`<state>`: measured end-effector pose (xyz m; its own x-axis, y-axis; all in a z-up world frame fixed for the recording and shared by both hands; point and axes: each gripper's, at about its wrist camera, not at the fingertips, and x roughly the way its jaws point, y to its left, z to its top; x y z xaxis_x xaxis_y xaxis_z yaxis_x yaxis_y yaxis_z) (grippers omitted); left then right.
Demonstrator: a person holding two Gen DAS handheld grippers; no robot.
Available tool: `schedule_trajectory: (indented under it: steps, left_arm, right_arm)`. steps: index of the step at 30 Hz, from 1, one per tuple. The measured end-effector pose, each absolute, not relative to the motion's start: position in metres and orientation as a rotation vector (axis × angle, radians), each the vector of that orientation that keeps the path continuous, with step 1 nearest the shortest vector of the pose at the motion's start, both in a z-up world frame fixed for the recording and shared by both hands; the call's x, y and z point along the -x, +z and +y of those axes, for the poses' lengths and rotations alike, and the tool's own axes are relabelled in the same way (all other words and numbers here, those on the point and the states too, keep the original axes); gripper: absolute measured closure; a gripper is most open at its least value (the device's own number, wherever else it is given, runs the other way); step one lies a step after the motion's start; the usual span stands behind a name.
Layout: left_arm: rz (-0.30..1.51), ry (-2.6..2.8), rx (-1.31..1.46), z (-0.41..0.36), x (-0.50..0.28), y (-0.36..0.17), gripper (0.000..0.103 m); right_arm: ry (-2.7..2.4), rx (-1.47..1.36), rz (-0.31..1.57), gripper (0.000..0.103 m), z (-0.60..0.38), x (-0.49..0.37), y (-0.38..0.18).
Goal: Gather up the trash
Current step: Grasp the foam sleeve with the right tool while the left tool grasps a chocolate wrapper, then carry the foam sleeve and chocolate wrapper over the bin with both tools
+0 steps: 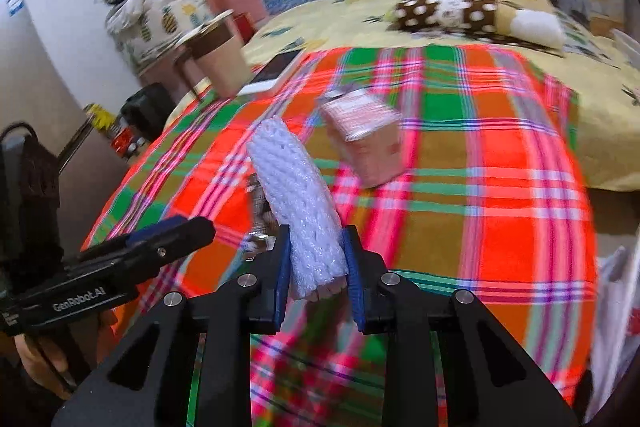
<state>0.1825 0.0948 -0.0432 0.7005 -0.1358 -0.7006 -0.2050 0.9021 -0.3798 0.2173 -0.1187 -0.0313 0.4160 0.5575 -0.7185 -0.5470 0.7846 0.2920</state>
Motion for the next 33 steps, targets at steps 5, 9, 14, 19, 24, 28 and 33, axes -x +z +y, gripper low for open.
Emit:
schedule_trajectory:
  steps: [5,9,14,19,24,28,33]
  left_arm:
    - [0.823,0.053,0.43,0.081,-0.206,-0.053,0.042]
    - [0.849,0.098,0.421,0.076,-0.221,-0.064,0.055]
    - [0.855,0.131,0.374,0.077,-0.22,-0.064,0.081]
    - [0.858,0.119,0.335,0.077,-0.212,-0.064,0.086]
    - [0.854,0.106,0.313,0.074,-0.201,-0.061,0.088]
    - [0.84,0.083,0.303,0.07,-0.188,-0.055,0.088]
    - [0.82,0.051,0.309,0.064,-0.172,-0.043,0.088]
  right_arm:
    - [0.646,-0.048,0.906,0.076,-0.136,-0.221,-0.033]
    - [0.636,-0.059,0.899,0.076,-0.141,-0.222,-0.034]
    - [0.635,-0.075,0.893,0.076,-0.147,-0.224,-0.034]
    - [0.63,-0.068,0.874,0.076,-0.149,-0.219,-0.031]
    - [0.617,-0.067,0.864,0.076,-0.155,-0.211,-0.028]
    - [0.602,-0.067,0.855,0.076,-0.161,-0.203,-0.025]
    - [0.575,-0.073,0.847,0.076,-0.169,-0.195,-0.023]
